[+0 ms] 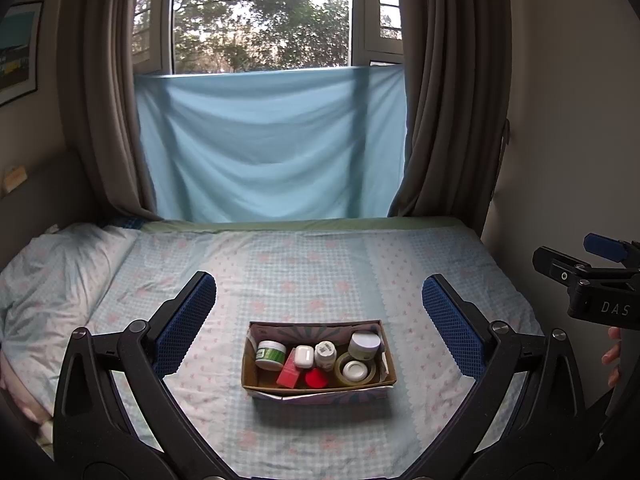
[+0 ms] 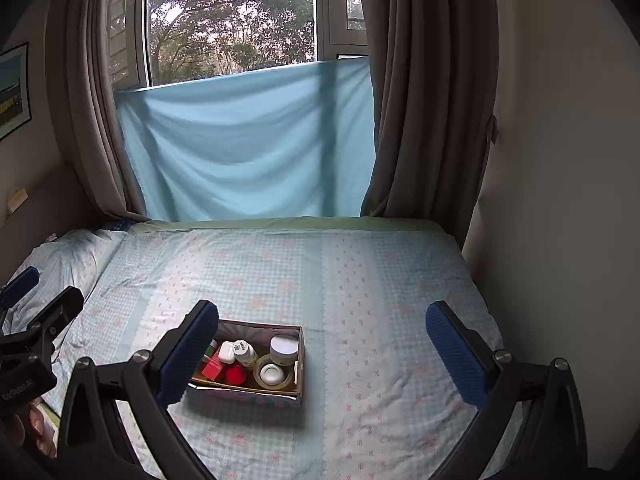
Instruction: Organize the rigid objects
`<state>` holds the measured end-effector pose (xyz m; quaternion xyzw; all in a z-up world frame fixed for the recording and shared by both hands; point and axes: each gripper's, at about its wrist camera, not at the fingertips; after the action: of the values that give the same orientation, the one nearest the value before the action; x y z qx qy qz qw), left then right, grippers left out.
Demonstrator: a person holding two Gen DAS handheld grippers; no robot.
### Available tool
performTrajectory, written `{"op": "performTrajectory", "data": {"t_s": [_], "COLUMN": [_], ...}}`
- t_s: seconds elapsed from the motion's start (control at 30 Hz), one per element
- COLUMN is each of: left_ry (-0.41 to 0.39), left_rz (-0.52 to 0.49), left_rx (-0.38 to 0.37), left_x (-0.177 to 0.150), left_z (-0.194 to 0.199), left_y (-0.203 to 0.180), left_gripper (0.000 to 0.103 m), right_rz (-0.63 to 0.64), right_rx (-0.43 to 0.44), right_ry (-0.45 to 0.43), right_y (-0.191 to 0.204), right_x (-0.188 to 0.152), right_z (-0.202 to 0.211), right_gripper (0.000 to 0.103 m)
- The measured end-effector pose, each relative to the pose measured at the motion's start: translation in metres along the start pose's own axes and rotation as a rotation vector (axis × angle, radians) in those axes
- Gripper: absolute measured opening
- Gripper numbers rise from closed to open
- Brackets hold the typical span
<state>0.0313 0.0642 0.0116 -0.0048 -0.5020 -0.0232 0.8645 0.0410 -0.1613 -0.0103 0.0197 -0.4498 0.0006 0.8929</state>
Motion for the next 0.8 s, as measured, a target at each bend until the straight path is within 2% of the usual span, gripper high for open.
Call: {"op": "performTrajectory", "data": {"t_s": [0.8], "left_ry": [0.006], "left_rz": [-0.001], "left_rx": [0.005], "left_x": [0.0053], "left_z": [-0.0101], "left_y": [0.0003], "left_gripper": [0.103], "right_rz": [0.002], "right_rx": [-0.009], "right_ry": [0.0], "right_y": [-0.0023], "right_x": [0.0064], "right_z": [-0.006], "right_gripper": [0.103]}}
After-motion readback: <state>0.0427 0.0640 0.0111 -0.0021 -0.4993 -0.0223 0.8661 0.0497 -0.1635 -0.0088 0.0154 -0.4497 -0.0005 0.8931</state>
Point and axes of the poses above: each gripper's, at about its wrist camera, not at the fingertips, and z roughly against the way its jaws point, y to its left, x to its top, and after that the axes turned 2 degrees about x, right-handed
